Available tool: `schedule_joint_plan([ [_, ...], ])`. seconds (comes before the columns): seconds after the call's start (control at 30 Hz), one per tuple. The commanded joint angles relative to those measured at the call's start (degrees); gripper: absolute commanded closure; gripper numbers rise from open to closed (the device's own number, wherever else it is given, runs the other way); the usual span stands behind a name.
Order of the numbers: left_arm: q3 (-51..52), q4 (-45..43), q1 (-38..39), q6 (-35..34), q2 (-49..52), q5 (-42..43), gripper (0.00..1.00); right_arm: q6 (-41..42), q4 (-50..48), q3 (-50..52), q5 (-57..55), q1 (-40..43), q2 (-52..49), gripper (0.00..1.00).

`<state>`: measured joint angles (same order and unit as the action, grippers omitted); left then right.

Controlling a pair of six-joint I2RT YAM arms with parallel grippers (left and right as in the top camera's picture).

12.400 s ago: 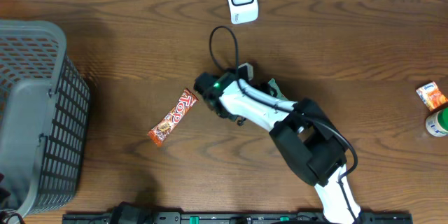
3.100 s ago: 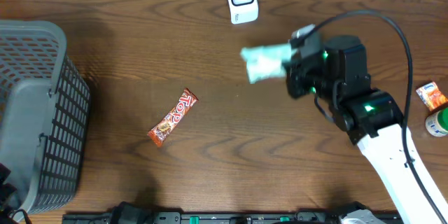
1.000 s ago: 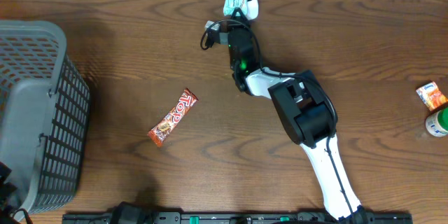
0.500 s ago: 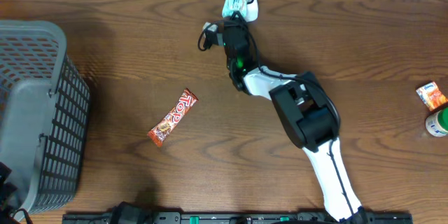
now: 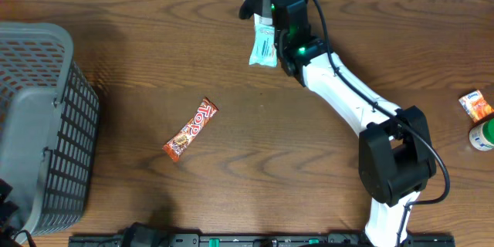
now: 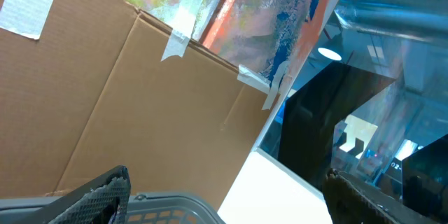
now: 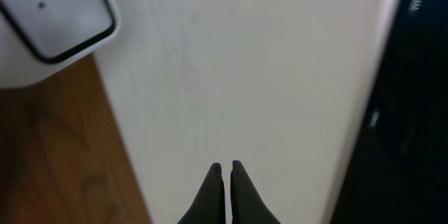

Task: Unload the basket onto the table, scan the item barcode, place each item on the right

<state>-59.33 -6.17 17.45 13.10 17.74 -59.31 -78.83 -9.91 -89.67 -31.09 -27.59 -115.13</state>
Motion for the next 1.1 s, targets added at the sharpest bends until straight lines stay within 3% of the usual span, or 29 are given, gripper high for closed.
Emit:
schedule_joint_plan([
  [0.0,0.2,-0.1,0.1,-0.3,0.4,-0.7,0.12,4.1,0.7,0.1,1.7,1.1,-1.0,0.99],
  [0.13,0.2,-0.1,0.1,-0.3,0.4,-0.7,0.12,6.8,2.4,0.1,1.0,0.9,-0.9,0.96],
  [0.17,0.2,-0.1,0.1,-0.3,0.4,-0.7,0.12,9.1,4.5,0.1,0.9,0.7,-0.9,0.89],
  [0.23,0.2,-0.1,0.1,-0.3,0.4,-0.7,0.12,16.1,9.5,0.1,1.6,0.2,-0.9,0.64],
  [0.37,0.2,-0.1,0.1,-0.3,0.4,-0.7,0.12,34.7,21.0,0.1,9.8,-0.2,-1.0,0.34],
  [0.43,0.2,-0.1,0.1,-0.3,0.4,-0.7,0.12,40.9,25.7,0.1,13.8,-0.2,-1.3,0.26],
  [0.73,0.2,-0.1,0.1,-0.3,0.4,-0.7,0.12,59.3,30.3,0.1,17.7,-0.3,-4.1,0.13],
  [0.87,0.2,-0.1,0.1,-0.3,0.4,-0.7,0.12,82.7,31.2,0.1,19.7,-0.6,-4.8,0.13],
  [0.93,0.2,-0.1,0.1,-0.3,0.4,-0.7,0.12,95.8,32.0,0.1,23.5,-0.7,-4.8,0.01],
  [0.97,0.2,-0.1,0.1,-0.3,0.4,-0.7,0.12,102.8,32.2,0.1,25.8,-0.9,-4.8,0.01],
  [1.07,0.2,-0.1,0.1,-0.3,0.4,-0.7,0.12,114.0,31.5,0.2,27.0,-1.7,-5.9,0.01],
])
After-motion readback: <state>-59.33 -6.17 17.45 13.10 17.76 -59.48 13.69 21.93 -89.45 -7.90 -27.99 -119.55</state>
